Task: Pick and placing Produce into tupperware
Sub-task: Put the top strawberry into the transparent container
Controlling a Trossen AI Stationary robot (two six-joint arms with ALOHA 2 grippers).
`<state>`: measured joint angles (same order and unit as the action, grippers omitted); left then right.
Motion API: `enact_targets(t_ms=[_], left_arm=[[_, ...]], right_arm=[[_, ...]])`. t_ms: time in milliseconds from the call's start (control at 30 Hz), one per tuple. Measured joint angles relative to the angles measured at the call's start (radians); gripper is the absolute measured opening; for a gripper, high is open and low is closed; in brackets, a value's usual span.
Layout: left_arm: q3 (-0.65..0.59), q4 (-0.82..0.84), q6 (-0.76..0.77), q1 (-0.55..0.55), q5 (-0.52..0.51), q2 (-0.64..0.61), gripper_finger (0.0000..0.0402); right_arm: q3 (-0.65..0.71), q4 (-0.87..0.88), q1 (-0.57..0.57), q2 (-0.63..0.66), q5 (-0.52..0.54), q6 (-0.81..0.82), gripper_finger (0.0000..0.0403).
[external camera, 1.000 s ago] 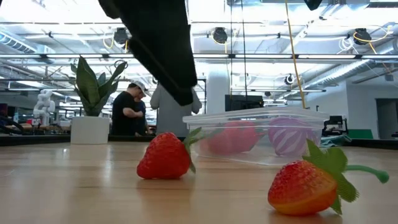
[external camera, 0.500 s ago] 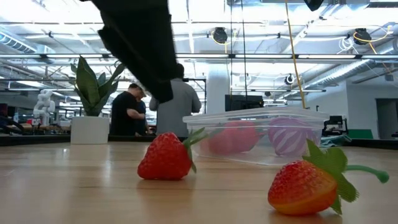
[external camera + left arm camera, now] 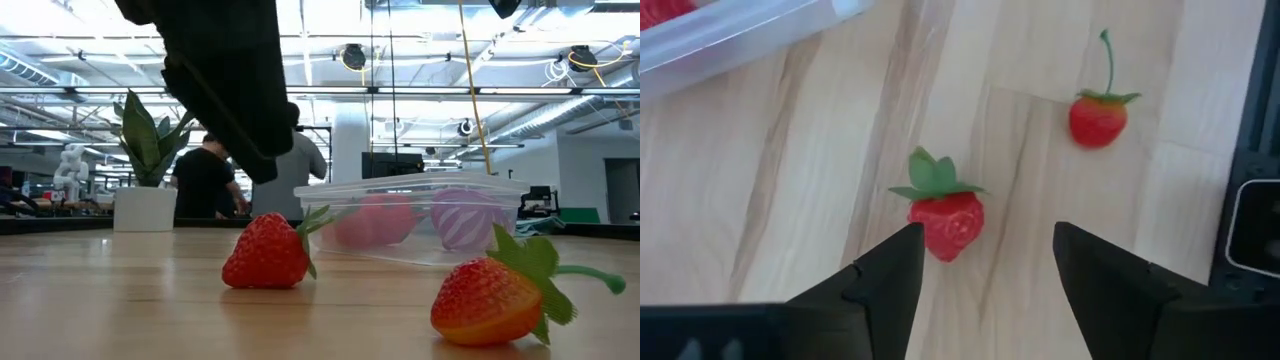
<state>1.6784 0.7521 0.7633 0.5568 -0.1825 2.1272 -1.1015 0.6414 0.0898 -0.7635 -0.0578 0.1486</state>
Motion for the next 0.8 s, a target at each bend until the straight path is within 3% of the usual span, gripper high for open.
enact_targets(t_ms=[800], left_arm=[[-0.139,-0.130,0.024,-0.002,0.002,0.000,0.0230]], right_arm=[[0.000,0.000,0.000,0.000,0.000,-0.004,0.0151]])
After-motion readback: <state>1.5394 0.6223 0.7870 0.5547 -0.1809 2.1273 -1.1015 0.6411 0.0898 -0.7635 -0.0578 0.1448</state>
